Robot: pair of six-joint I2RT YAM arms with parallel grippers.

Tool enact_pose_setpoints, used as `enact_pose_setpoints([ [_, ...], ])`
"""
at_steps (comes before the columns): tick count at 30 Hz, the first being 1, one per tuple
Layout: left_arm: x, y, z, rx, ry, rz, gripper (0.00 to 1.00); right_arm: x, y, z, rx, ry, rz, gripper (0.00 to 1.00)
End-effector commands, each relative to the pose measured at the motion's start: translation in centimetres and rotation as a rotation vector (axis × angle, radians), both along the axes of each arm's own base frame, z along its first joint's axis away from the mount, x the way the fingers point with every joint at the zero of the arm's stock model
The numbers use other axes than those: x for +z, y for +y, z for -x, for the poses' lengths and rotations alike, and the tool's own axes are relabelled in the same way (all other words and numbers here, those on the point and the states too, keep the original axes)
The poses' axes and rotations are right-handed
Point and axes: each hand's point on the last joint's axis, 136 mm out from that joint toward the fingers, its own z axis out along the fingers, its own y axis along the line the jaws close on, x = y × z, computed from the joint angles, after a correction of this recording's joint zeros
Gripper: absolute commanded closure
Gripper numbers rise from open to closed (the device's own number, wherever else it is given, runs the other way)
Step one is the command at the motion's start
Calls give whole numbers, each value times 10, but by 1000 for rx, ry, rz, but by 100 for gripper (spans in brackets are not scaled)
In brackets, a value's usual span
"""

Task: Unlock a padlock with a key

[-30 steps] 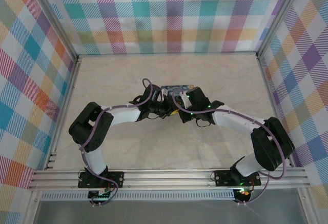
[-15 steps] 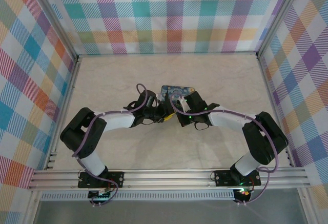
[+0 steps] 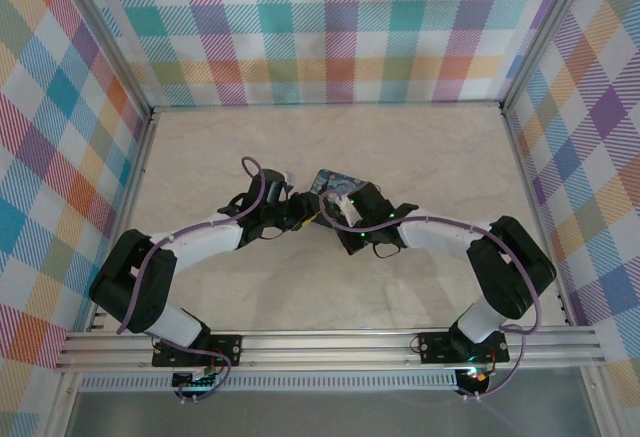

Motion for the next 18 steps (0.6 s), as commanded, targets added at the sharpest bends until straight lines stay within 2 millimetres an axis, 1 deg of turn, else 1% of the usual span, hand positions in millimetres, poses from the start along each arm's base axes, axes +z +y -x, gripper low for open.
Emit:
enact_pose_setpoints([
  [1, -9, 5, 6, -9, 19, -16, 58, 1, 2, 0, 14, 1, 32, 100],
  [5, -13, -6, 15, -59, 43, 4, 59, 12, 8, -4, -2, -21, -12, 100],
  [9, -22, -19, 23, -98, 71, 7, 59, 22, 12, -5, 0, -48, -33, 100],
  [13, -31, -30, 25, -114, 89, 11, 60, 25, 18, -3, 11, -54, -31, 100],
  [18, -38, -40, 26, -127, 101, 7, 60, 25, 26, 0, 22, -64, -24, 100],
])
